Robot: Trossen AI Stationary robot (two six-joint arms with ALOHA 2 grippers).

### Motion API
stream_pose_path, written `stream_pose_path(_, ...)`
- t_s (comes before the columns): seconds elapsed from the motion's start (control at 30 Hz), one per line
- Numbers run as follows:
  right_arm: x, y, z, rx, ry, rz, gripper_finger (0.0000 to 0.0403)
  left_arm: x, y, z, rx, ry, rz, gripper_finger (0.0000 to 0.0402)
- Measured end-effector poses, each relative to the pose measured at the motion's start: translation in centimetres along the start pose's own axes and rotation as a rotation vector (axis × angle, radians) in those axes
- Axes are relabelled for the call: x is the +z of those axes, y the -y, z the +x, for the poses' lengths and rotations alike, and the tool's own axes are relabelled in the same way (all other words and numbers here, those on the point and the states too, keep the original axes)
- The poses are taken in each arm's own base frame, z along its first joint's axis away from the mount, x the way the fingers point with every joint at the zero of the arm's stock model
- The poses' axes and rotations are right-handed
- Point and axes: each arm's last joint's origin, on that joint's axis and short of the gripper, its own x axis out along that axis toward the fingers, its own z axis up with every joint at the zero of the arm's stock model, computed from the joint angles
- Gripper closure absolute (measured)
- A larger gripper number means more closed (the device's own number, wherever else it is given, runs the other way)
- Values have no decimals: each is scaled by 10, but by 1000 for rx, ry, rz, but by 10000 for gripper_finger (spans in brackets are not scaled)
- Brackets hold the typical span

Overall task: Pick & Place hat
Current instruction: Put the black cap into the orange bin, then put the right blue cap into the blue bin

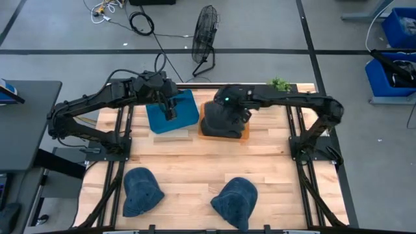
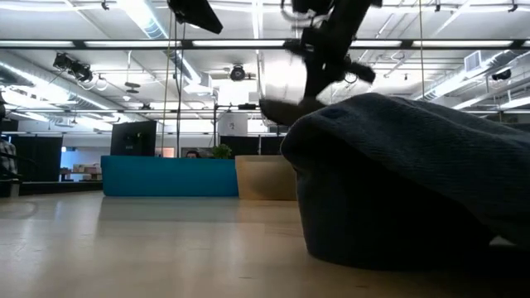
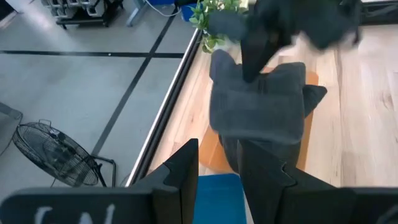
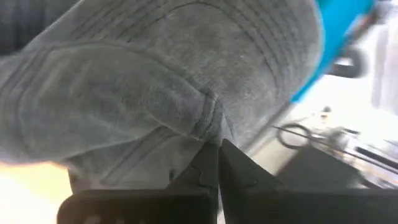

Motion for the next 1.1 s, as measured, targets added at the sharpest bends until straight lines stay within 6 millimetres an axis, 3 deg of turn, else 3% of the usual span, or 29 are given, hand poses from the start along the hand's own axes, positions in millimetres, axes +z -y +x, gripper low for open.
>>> stream_pose_path(0.23,11,-7,64,163,-18,-25,403,-1,0,0,-2,-7,-16,287)
stream_pose_path(0.43,16,-6,91,156,-31,-22,399,-2,1,0,-4,-20,-22,287)
stream_pose_path(0.6,19,-4,88,102,-93,61,377,-3,1,0,-6,-33,-20,287)
stream_pose_path(0.83,26,-2,65,37,-98,198,342,-3,1,0,-6,-34,-21,287)
stream_pose_path(1.1,34,-2,17,-88,-113,209,307,-6,1,0,-10,-62,-66,287)
